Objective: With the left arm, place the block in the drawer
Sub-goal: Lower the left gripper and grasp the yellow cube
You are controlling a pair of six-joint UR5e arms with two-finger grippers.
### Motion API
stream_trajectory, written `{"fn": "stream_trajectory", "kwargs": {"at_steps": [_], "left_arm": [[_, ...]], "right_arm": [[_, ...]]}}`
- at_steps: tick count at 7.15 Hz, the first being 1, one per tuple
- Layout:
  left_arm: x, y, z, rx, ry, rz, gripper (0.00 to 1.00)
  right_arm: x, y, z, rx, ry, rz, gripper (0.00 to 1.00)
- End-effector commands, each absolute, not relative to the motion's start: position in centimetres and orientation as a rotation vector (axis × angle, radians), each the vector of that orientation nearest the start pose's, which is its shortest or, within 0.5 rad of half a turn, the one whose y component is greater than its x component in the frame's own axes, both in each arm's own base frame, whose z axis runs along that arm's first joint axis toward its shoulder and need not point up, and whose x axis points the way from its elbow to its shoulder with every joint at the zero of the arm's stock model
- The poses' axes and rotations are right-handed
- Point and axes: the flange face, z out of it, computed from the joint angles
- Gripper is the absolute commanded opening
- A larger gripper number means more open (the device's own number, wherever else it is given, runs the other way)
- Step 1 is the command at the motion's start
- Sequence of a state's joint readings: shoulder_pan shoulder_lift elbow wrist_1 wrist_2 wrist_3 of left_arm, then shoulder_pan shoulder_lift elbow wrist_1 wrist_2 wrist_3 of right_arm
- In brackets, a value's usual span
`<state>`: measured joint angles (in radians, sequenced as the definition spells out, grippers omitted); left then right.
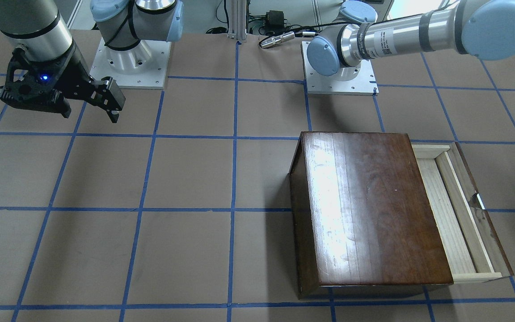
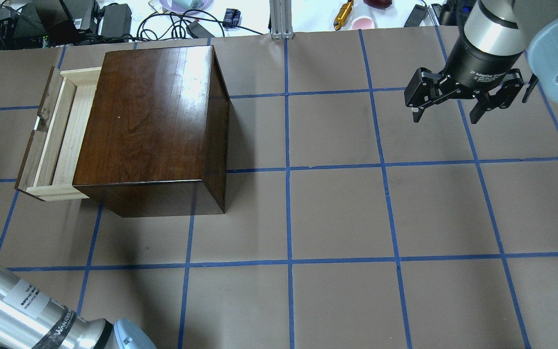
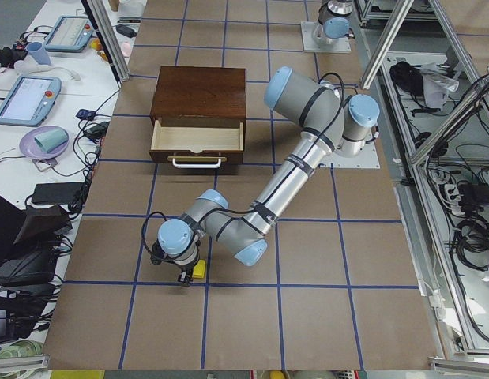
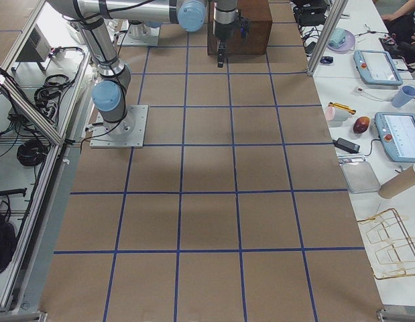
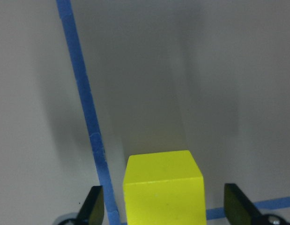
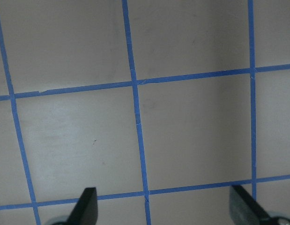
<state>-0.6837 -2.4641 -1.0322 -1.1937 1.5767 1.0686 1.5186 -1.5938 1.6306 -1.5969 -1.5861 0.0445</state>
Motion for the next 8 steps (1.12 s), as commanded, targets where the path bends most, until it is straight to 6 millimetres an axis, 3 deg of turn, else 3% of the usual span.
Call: {"fn": "stream_trajectory", "kwargs": {"at_steps": [1,4,5,6,8], "left_arm": [[53.7,-61.1,19.4,0.292,3.106,-0.037,0.55],[53.7,-61.0,19.6,0.291,3.104,-0.039,0.37],[53.6,-61.0,20.5,0.289,3.098,-0.042,0.36],[53.4,-60.8,22.2,0.288,3.087,-0.051,0.36],[51.8,-60.2,27.5,0.299,3.082,-0.047,0.36]], "right_arm": [[10.7,-48.7,47.2,0.152,3.153,0.017,1.0],[10.7,-48.7,47.2,0.152,3.153,0.017,1.0],[10.7,-48.7,47.2,0.152,3.153,0.017,1.0],[10.7,-48.7,47.2,0.152,3.153,0.017,1.0],[10.7,-48.7,47.2,0.152,3.153,0.017,1.0]]}}
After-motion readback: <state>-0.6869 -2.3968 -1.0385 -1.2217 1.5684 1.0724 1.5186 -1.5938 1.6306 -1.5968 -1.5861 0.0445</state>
